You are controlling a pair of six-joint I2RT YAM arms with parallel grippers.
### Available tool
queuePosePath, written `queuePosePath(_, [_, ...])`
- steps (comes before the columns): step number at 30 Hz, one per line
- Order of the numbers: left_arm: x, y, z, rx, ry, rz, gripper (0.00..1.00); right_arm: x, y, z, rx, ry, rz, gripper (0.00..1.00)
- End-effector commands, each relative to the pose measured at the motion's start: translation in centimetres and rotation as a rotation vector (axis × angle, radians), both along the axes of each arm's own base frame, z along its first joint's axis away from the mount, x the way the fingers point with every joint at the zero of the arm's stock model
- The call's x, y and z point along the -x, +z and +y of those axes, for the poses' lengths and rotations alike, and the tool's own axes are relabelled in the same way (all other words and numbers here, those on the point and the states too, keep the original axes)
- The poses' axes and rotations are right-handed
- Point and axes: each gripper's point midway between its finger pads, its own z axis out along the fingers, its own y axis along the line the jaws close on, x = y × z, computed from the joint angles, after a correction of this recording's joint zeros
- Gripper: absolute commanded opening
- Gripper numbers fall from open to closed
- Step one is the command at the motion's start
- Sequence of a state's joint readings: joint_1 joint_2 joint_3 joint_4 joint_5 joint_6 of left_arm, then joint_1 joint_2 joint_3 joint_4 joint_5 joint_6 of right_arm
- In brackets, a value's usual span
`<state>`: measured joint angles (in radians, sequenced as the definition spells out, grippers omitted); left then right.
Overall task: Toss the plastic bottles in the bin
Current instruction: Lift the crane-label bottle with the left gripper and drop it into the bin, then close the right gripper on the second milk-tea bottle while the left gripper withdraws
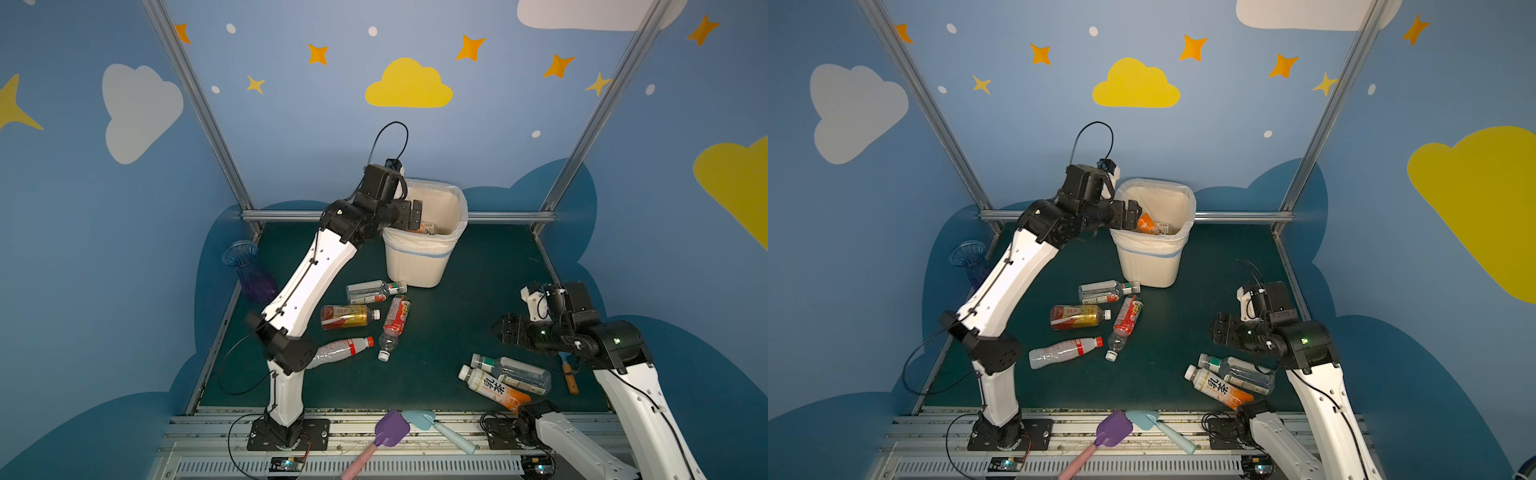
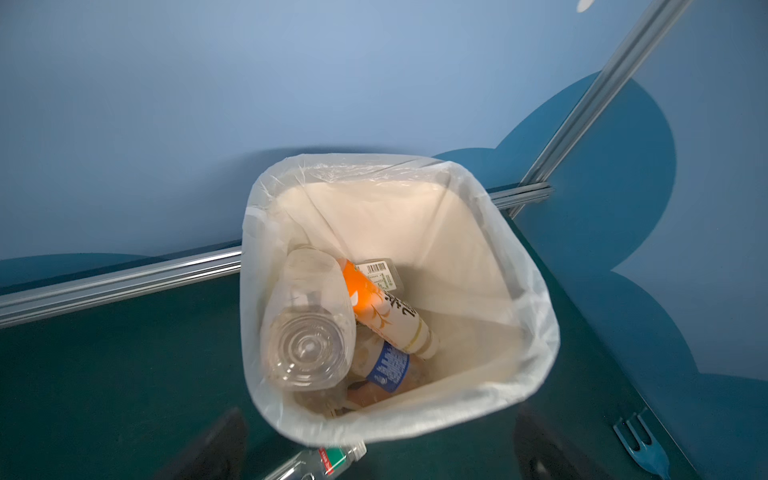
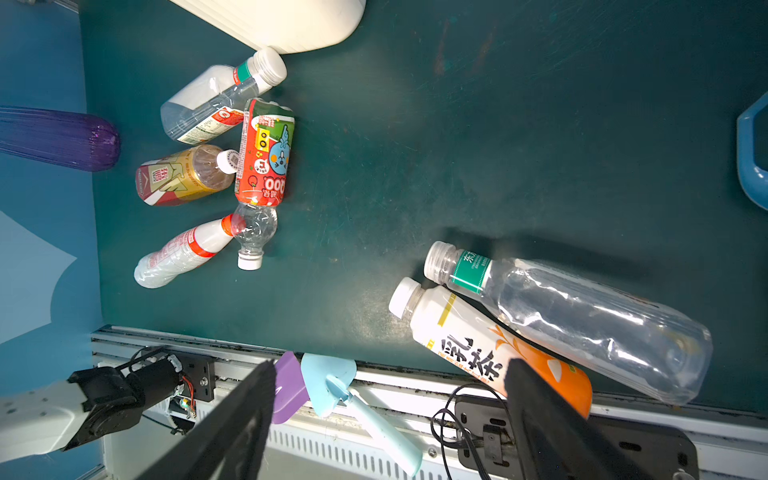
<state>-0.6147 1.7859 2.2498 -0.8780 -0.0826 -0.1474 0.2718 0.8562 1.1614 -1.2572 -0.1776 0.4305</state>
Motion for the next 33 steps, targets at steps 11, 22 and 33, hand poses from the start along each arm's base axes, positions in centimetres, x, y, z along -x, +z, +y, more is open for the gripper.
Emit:
queuePosePath(11, [11.7, -9.0, 8.9, 0.0, 0.154, 0.227, 1.0, 2.5, -4.7, 1.8, 0.039, 0.161, 0.219, 0.85])
queuePosePath(22, [15.6, -20.1, 10.4, -0.029, 0.216, 0.462, 1.0, 7.0, -10.2, 3.2, 0.203, 0.304, 0.421, 0.85])
queuePosePath(33, [16.4, -21.4, 10.8, -0.055, 0.209, 0.497, 1.0, 8.0, -13.2, 2.1, 0.487, 0.38, 0.593, 0.85])
